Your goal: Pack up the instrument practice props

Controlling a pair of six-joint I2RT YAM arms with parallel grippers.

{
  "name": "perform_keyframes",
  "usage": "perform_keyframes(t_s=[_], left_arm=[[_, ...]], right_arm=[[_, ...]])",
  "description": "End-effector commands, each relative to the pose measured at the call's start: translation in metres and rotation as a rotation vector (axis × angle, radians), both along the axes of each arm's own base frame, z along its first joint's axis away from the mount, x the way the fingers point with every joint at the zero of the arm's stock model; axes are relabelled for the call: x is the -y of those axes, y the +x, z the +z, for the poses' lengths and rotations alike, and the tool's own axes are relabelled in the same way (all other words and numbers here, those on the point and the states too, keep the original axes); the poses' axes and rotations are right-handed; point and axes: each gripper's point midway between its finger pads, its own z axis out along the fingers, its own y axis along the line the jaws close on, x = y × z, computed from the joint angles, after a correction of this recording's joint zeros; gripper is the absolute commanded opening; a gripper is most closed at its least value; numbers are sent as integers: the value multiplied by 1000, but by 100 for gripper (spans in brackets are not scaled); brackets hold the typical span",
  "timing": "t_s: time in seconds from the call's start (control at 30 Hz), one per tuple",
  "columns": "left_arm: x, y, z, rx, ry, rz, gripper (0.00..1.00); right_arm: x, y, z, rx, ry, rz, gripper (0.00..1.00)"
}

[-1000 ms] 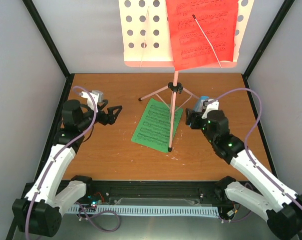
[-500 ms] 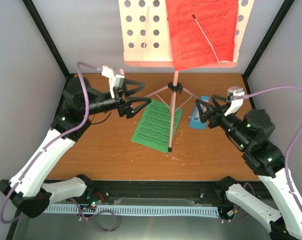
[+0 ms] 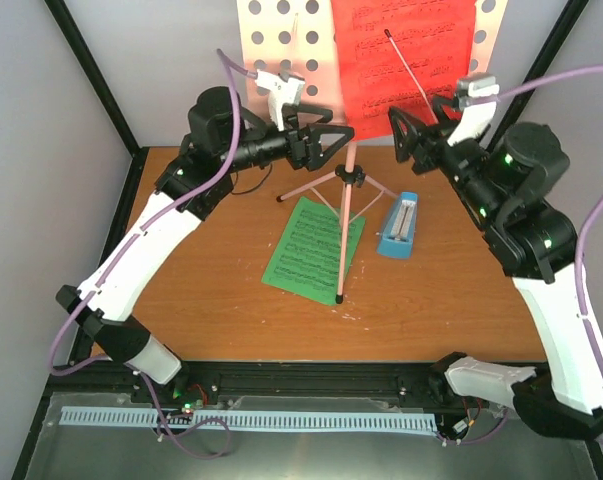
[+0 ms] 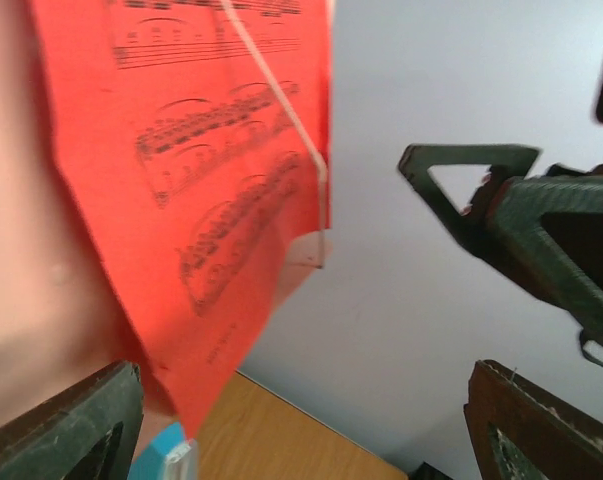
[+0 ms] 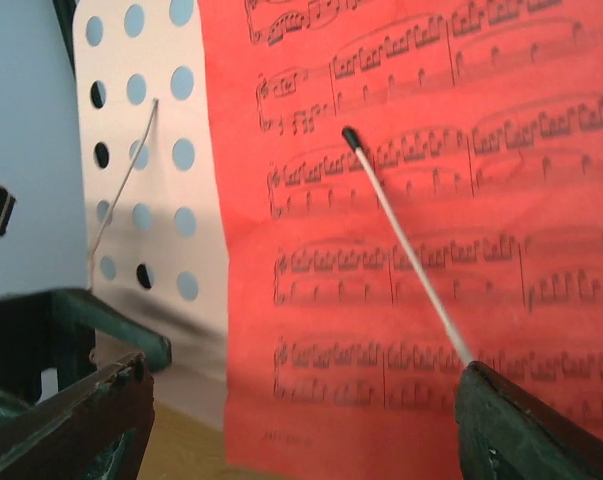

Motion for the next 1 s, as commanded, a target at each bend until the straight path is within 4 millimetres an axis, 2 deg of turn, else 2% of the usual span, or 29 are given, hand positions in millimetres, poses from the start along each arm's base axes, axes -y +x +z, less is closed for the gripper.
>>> perform_keyframes(t_s=[0.0,0.17,0.37,0.5,0.63,0.97], left_arm=[[-3,19,14,-34,-38,104,88],[4,36,12,-63,-52,133,86],[13,46,8,-83,-56,129,80],[16,53,3,-99,-47,141,78],[20,55,-1,-114,-50,134,75],[38,54,-3,-134,-77,38,59]], right_arm=[[-4,19,10,-1,-74,-35,80],[-5,33,19,29,-105,-70,80],[-3,43,15,22,-139,-106,82],[-1,43,14,23,-142,-116,82],[1,41,16,32,-144,-120,82],[7,44,18,44,-173,-161,77]])
